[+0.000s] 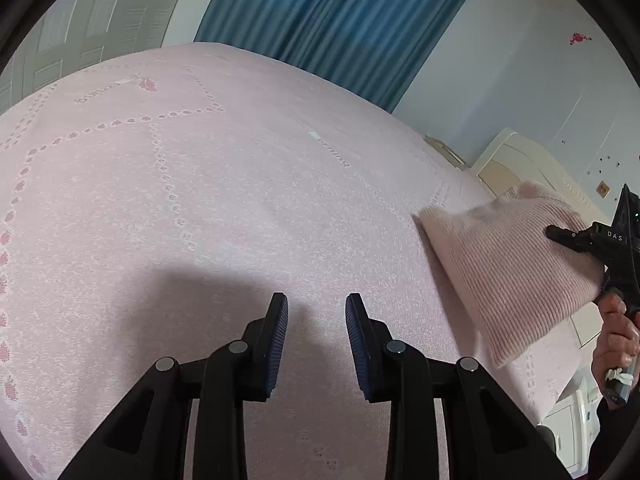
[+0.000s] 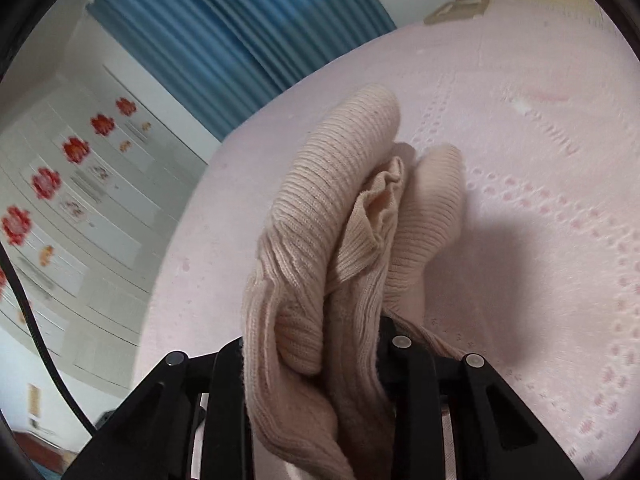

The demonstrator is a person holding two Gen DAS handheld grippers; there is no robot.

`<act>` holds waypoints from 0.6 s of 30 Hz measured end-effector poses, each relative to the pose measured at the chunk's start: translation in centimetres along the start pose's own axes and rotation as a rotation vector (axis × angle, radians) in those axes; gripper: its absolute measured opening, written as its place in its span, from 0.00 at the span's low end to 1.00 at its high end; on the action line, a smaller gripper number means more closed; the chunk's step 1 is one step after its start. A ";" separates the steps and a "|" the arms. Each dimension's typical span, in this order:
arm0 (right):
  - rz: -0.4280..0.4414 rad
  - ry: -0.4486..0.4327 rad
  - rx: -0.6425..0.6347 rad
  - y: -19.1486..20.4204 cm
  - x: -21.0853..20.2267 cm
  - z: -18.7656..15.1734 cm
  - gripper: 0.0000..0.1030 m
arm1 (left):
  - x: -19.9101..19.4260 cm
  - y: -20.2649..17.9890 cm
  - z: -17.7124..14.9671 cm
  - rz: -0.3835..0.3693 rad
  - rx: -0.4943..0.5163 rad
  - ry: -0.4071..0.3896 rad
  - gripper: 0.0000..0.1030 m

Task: Fold small clothes
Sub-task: 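Grasp the folded sweater bundle with the right gripper and lift it, then lower the held sweater bundle onto the bed and open the right gripper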

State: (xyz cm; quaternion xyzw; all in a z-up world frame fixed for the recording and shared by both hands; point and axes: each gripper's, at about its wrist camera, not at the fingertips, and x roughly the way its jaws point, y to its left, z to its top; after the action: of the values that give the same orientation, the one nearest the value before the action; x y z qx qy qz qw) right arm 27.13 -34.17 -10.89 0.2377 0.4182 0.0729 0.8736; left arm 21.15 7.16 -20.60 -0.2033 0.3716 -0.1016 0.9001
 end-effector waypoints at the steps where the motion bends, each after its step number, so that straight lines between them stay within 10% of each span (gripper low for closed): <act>1: -0.011 0.001 -0.009 0.7 -0.1 -0.3 0.28 | -0.1 0.2 0.0 -0.002 -0.003 -0.002 0.28; 12: 0.252 0.021 0.176 5.1 3.9 -4.2 0.28 | -1.1 3.7 0.1 -0.065 -0.134 -0.013 0.28; 18: 0.089 0.080 0.122 -0.2 7.6 -7.7 0.30 | -0.7 3.1 -0.1 -0.067 -0.119 -0.007 0.29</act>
State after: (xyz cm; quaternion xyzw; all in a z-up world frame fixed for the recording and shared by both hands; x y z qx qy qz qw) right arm 26.11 -29.14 -20.37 0.3057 0.4454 0.0956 0.8361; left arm 20.71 10.18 -21.57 -0.2694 0.3669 -0.1088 0.8837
